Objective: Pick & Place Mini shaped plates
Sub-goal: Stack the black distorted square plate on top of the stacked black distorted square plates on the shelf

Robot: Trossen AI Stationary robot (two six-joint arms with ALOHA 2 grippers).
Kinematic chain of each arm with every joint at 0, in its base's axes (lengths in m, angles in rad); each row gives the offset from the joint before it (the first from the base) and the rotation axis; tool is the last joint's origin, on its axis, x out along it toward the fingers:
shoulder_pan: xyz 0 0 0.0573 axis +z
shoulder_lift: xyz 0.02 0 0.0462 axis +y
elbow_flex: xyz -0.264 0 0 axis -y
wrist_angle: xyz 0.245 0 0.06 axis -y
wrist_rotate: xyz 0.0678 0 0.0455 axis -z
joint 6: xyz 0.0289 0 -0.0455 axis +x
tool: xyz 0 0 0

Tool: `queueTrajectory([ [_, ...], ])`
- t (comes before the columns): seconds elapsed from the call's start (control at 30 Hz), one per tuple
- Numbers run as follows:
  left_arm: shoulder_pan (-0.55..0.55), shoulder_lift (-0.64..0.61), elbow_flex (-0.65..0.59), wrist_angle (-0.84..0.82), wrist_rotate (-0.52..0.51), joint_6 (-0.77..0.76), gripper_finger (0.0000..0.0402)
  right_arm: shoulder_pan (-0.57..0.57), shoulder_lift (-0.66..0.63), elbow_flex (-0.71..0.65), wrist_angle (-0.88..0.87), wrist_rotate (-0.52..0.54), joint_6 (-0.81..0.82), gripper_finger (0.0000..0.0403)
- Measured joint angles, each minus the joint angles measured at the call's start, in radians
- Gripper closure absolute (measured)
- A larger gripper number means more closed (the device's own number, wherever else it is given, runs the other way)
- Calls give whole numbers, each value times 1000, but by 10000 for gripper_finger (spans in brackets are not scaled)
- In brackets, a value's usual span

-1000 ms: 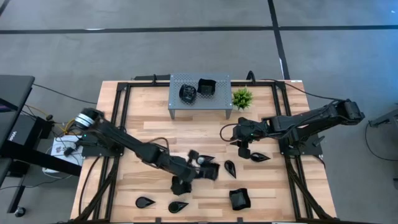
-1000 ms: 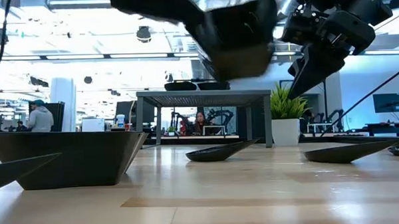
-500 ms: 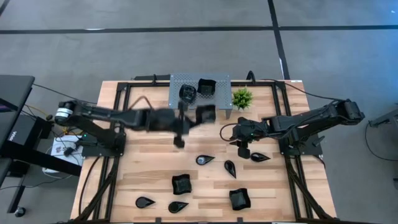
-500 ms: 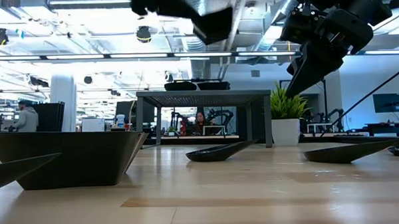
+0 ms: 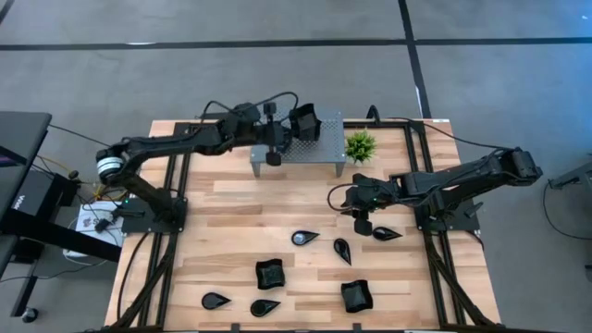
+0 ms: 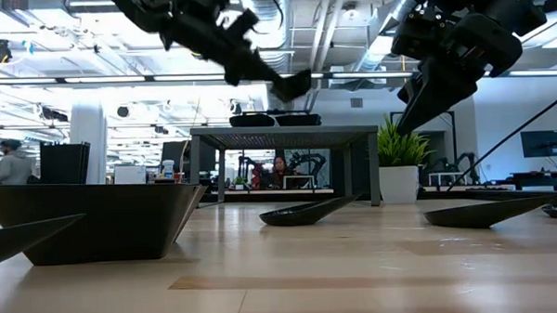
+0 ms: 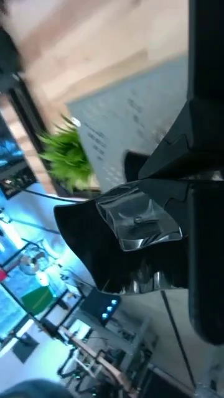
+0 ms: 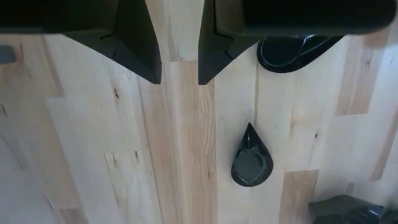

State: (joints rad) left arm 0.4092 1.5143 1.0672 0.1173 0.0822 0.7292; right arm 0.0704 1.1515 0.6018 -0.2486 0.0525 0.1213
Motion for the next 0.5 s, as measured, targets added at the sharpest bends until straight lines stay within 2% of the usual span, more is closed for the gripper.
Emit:
queueTrajectory([
  [0.23,36,86,0,37,2,47,396,0,0,0,3,0,0,302],
  [0.5,15,96,0,50,29,52,388,0,0,0,3,0,3,302],
])
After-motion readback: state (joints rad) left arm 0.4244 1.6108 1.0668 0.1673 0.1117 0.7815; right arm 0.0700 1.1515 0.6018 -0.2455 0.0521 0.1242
